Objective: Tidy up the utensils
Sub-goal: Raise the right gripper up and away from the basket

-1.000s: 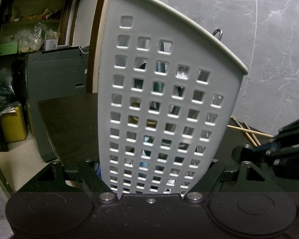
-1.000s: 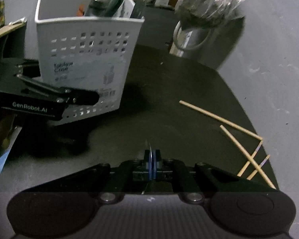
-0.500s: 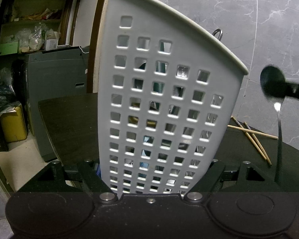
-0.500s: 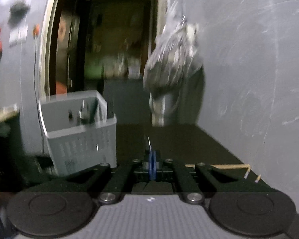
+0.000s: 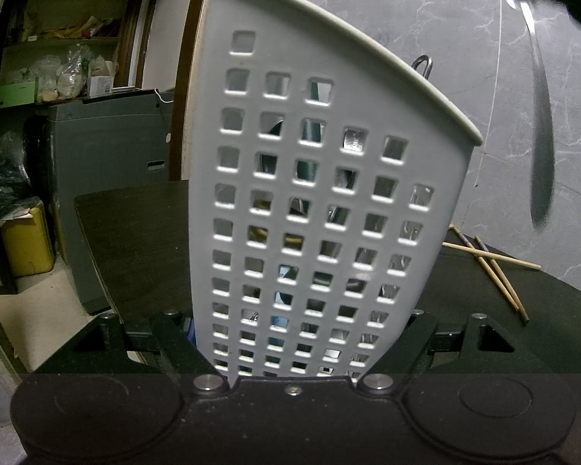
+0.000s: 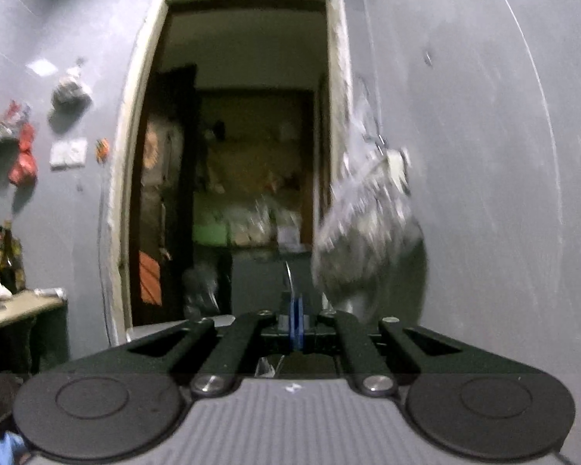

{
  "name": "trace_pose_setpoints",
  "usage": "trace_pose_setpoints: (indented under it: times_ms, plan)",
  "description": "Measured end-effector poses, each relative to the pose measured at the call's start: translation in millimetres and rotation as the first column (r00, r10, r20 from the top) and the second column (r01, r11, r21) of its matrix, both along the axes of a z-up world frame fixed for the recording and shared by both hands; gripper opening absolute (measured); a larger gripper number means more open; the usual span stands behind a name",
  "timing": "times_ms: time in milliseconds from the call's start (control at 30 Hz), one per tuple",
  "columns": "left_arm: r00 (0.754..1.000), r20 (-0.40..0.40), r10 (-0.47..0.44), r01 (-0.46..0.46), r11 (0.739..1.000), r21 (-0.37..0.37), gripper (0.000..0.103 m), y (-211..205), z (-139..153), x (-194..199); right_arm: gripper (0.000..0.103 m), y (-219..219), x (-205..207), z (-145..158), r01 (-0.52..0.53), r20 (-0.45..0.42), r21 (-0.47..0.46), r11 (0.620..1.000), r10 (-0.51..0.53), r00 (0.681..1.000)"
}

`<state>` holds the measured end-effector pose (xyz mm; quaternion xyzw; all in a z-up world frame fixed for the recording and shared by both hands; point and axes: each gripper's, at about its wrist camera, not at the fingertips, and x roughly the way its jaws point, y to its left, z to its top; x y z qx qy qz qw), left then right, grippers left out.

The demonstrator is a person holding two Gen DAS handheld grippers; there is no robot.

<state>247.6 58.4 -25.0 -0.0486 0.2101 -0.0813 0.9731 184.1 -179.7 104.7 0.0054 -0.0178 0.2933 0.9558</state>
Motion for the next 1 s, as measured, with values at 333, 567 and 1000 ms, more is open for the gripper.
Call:
trace_pose_setpoints:
  times_ms: [333,567,1000]
  plan:
    - [1.000,-0.004,0.003,-0.003,1.000,0.004,0.081,-1.4,0.3,0.1,0.002,38.0,-0.1,32.9,-0.134,0.169,0.046,0.990,0.125,0.978]
    - [1.000,-0.005,0.004,-0.004,1.000,0.004,0.081,-2.5,0.9,0.3,0.002,68.8,5.4,24.6,-0.135,0.216,-0.003,0.991,0.133,0.967]
    - [1.000,-0.005,0.004,-0.004,1.000,0.004,0.081,-2.7,1.1,0.3,0.003,83.3,13.8,-9.7,-0.103,0.162,-0.016,0.995,0.104,0.981]
